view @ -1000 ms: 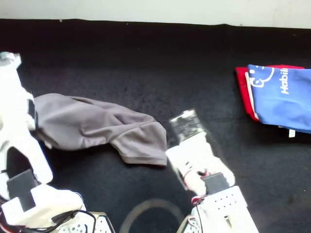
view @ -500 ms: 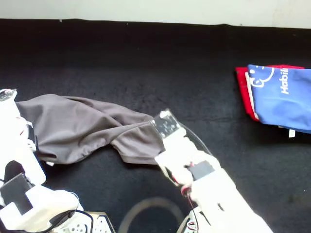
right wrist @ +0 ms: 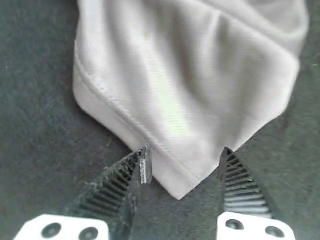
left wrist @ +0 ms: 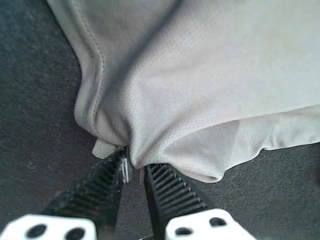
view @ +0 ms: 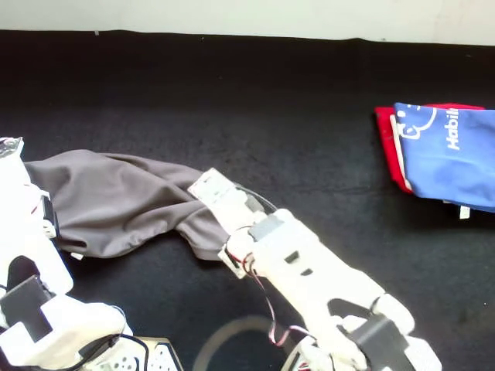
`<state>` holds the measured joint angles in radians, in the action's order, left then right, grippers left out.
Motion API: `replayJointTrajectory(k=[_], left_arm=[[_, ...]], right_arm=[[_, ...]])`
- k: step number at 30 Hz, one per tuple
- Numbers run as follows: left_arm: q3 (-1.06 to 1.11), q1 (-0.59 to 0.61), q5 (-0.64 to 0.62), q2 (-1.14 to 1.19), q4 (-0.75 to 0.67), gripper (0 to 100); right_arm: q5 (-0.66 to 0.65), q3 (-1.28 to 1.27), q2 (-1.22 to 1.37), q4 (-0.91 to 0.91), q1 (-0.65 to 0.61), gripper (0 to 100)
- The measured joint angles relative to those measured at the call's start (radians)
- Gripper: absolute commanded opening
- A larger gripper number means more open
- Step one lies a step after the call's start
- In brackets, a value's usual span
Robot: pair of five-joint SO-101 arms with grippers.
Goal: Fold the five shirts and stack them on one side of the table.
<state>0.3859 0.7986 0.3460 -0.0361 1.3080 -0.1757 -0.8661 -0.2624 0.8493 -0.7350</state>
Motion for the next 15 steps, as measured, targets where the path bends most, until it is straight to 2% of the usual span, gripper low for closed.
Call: replayJointTrajectory(k=[8, 10, 13, 15], left_arm=[[0.0, 0.0, 0.0, 0.0, 0.0, 1], [0.003, 0.0, 0.0, 0.0, 0.0, 1], [0.003, 0.0, 0.0, 0.0, 0.0, 1], [0.003, 0.0, 0.0, 0.0, 0.0, 1]], right_arm=[[0.0, 0.035, 0.16, 0.0, 0.006, 21.7], [0.0, 0.046, 0.184, 0.0, 0.009, 16.0], [0.0, 0.063, 0.189, 0.0, 0.032, 0.0], [0.0, 0.078, 0.19, 0.0, 0.064, 2.2]])
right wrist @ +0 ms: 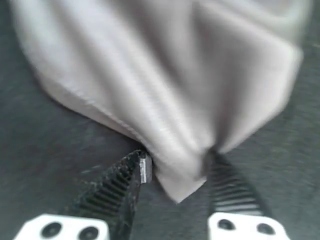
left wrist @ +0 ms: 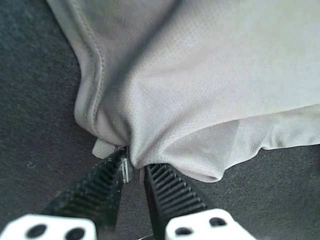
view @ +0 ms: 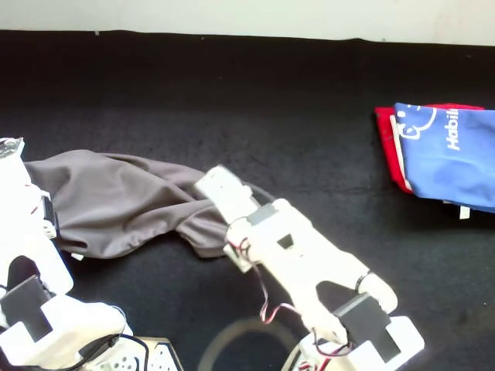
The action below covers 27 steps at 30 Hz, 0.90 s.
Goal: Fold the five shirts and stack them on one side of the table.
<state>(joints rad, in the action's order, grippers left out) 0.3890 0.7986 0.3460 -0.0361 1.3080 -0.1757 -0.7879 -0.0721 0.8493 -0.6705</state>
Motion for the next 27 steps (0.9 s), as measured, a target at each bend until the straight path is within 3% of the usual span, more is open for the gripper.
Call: replayJointTrajectory(k=[7, 14, 17, 21, 27], left_arm=[[0.0, -0.049, 0.0, -0.003, 0.048, 1], [-0.072, -0.192, 0.0, -0.003, 0.27, 2], [-0.161, -0.206, 0.008, -0.003, 0.348, 9], [-0.216, -0.206, 0.126, -0.005, 0.41, 22], [-0.213, -0.167, 0.258, -0.005, 0.313, 21]], right_arm=[[-0.009, 0.003, -0.107, 0.0, 0.133, 0.7], [-0.195, 0.003, -0.304, 0.133, 0.287, 0.7], [-0.25, 0.003, -0.342, 0.167, 0.342, 0.7], [-0.292, 0.003, -0.351, 0.173, 0.407, 0.7], [-0.313, 0.003, -0.351, 0.173, 0.43, 0.7]])
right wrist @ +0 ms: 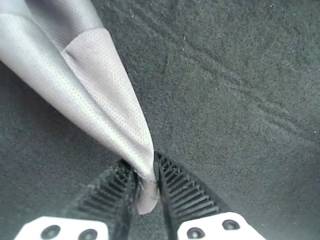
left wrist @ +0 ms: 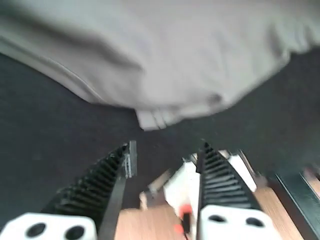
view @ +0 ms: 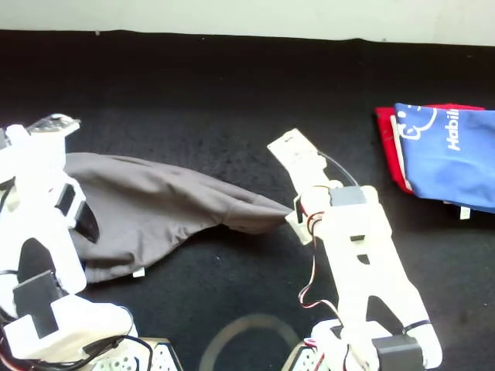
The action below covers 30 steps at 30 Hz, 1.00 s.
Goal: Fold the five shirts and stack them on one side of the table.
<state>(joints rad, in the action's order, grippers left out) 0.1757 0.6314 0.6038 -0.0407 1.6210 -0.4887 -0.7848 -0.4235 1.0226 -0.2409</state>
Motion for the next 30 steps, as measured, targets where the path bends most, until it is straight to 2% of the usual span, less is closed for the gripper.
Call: replayJointTrajectory(k=[3, 11, 18, 21, 24, 30], left_arm=[[0.081, 0.023, 0.008, 0.0, -0.157, 21], [0.46, 0.014, 0.008, 0.0, -0.629, 22], [0.466, -0.009, 0.008, 0.021, -0.861, 22], [0.374, -0.041, 0.006, 0.124, -0.882, 21], [0.215, -0.06, -0.028, 0.272, -0.844, 21], [-0.232, -0.089, -0.172, 0.52, -0.535, 21]], right_arm=[[0.0, 0.0, 0.0, 0.0, 0.003, 0.7], [0.0, 0.0, 0.0, 0.003, 0.003, 0.7], [0.0, 0.0, -0.008, 0.063, 0.006, 0.7], [0.0, 0.0, -0.008, 0.087, 0.029, 0.7], [0.0, 0.0, -0.008, 0.089, 0.078, 0.7], [0.0, 0.021, -0.008, 0.089, 0.166, 0.7]])
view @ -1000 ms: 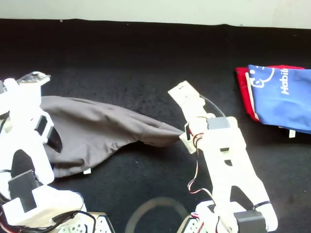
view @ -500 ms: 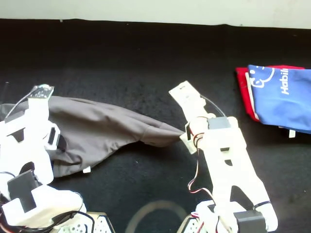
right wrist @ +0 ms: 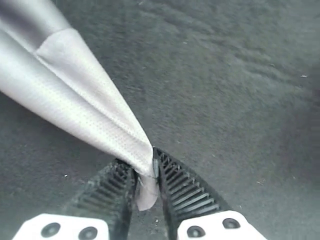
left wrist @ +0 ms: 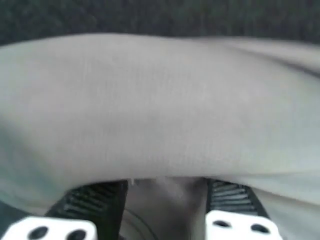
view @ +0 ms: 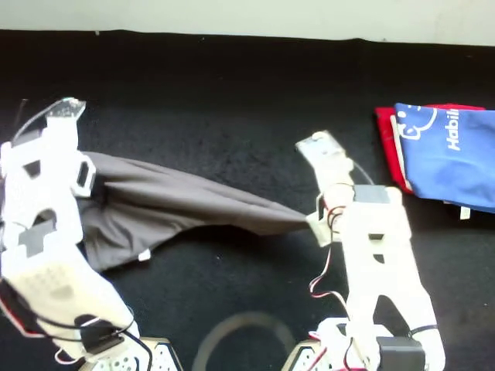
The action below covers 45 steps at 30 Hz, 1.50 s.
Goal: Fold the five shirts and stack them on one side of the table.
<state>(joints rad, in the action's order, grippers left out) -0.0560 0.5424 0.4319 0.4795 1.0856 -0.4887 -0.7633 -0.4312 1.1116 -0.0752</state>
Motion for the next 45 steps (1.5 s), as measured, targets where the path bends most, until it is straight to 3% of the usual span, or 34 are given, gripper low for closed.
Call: replayJointTrajectory(k=[9, 14, 17, 21, 27, 36, 45], left_arm=[[-0.548, -0.031, -0.048, 0.124, 0.402, 21], [-0.697, -0.032, -0.048, 0.124, 0.624, 21], [-0.703, -0.031, -0.046, 0.109, 0.674, 21], [-0.552, -0.031, -0.021, -0.035, 0.677, 21], [-0.055, -0.046, 0.115, -0.436, 0.667, 21], [0.715, -0.255, 0.137, -0.787, 0.342, 22], [0.893, -0.157, 0.137, -0.802, 0.152, 22]], right_arm=[[0.0, 0.064, 0.0, -0.006, -0.008, 0.7], [0.0, 0.06, 0.0, -0.11, -0.028, 0.7], [0.0, 0.029, 0.0, -0.175, -0.031, 0.7], [0.0, 0.009, 0.0, -0.216, -0.031, 0.7], [0.0, 0.009, 0.0, -0.222, -0.031, 0.7], [0.0, 0.008, 0.0, -0.222, -0.031, 0.7], [0.0, 0.008, 0.0, -0.207, -0.031, 0.7]])
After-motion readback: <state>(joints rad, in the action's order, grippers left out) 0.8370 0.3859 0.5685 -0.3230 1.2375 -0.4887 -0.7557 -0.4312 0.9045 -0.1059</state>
